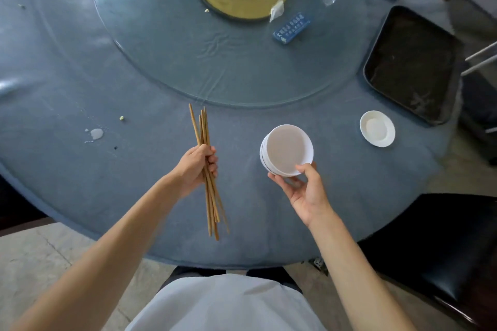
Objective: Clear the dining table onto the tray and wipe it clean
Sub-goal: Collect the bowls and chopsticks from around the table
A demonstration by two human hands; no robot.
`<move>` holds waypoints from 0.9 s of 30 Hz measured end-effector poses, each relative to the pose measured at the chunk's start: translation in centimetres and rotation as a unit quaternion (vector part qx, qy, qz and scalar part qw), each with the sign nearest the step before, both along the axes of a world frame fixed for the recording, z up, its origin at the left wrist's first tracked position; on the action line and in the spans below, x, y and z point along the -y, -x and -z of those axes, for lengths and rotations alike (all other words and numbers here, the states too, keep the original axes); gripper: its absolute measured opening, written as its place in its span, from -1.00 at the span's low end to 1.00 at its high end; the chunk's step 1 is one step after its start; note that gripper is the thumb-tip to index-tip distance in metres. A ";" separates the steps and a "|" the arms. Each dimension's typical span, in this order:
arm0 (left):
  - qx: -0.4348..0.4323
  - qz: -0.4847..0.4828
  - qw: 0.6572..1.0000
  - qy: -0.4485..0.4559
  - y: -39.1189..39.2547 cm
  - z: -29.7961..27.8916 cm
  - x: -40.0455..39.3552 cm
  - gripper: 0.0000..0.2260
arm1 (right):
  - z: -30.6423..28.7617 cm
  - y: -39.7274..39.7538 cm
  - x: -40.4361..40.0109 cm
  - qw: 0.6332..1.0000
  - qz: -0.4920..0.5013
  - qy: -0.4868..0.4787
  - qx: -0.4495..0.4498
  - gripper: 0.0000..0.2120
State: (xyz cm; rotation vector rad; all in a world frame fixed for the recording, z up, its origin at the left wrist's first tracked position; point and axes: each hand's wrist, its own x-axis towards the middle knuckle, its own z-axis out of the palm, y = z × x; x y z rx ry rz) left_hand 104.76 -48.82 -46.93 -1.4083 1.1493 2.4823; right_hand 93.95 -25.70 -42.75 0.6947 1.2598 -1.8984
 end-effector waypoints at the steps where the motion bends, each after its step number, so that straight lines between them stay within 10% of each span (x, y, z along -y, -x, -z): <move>1: -0.013 0.000 1.000 -0.016 0.4 -0.7 -1.0 -0.82 | -0.5 -0.2 -0.9 1.000 0.010 0.005 -0.002 -0.61; 27: -0.124 0.205 0.961 -0.141 -3.5 -8.8 -42.2 -0.85 | -7.1 -16.3 -41.5 0.980 0.193 0.022 -0.049 -0.67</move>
